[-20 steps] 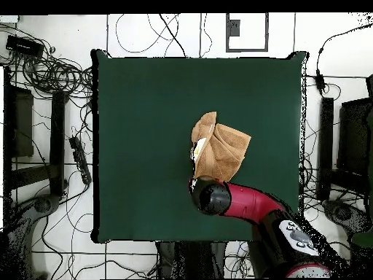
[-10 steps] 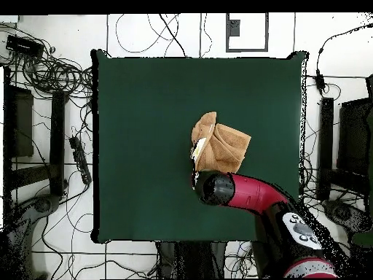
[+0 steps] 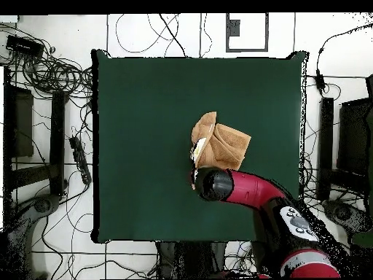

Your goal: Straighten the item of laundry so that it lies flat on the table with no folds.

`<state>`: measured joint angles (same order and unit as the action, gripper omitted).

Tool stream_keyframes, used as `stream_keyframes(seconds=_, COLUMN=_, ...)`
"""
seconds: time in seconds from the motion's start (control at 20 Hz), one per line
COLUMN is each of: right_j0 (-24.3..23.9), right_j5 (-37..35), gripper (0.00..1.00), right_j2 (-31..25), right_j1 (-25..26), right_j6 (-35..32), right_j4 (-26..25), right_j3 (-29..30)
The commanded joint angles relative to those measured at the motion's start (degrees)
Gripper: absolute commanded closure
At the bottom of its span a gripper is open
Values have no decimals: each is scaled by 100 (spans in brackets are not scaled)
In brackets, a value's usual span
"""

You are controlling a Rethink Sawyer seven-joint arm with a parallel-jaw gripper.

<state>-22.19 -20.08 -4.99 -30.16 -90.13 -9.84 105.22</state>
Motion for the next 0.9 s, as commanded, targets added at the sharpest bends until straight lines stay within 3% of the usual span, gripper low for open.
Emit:
stream_keyframes(seconds=0.05, right_j0=390, right_j5=-409, gripper=0, right_j2=-433, right_j1=208, right_j6=-618, right_j4=121, right_j3=-344)
stream_keyframes(seconds=0.9, right_j0=503, right_j5=-694, gripper=0, right_j2=-483, right_j1=216, right_j6=-480, right_j4=196, right_j3=-724)
